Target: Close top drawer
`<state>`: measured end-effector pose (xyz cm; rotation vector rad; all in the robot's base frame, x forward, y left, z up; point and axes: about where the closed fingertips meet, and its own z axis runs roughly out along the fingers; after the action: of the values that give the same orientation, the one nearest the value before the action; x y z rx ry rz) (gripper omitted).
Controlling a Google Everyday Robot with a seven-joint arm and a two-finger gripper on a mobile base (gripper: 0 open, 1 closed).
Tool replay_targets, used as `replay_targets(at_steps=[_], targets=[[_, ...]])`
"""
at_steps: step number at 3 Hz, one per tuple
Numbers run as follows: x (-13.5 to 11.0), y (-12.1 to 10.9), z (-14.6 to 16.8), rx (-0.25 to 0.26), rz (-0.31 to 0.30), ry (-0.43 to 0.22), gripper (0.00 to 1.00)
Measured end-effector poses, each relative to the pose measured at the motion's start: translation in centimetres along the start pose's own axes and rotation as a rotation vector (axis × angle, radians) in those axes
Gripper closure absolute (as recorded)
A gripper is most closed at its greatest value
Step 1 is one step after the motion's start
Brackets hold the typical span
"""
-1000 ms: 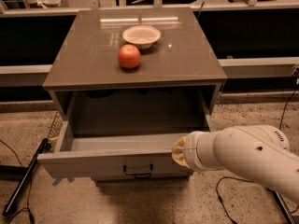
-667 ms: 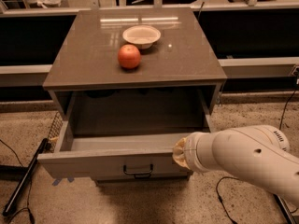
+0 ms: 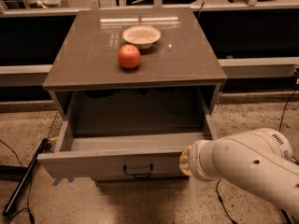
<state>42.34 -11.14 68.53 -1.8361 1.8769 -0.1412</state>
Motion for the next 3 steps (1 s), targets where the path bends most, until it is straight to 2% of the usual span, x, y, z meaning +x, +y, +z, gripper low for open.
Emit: replay_targets(at_steps=[1,2,3], targets=[[1.1,1.0,2.0,-0.013,0.027,0.03,1.0],[1.1,0.9,4.1,-0.005,0.03,0.034,1.0],[0.5,-1.0,5.1,0.035,0.022,0.024,1.0]])
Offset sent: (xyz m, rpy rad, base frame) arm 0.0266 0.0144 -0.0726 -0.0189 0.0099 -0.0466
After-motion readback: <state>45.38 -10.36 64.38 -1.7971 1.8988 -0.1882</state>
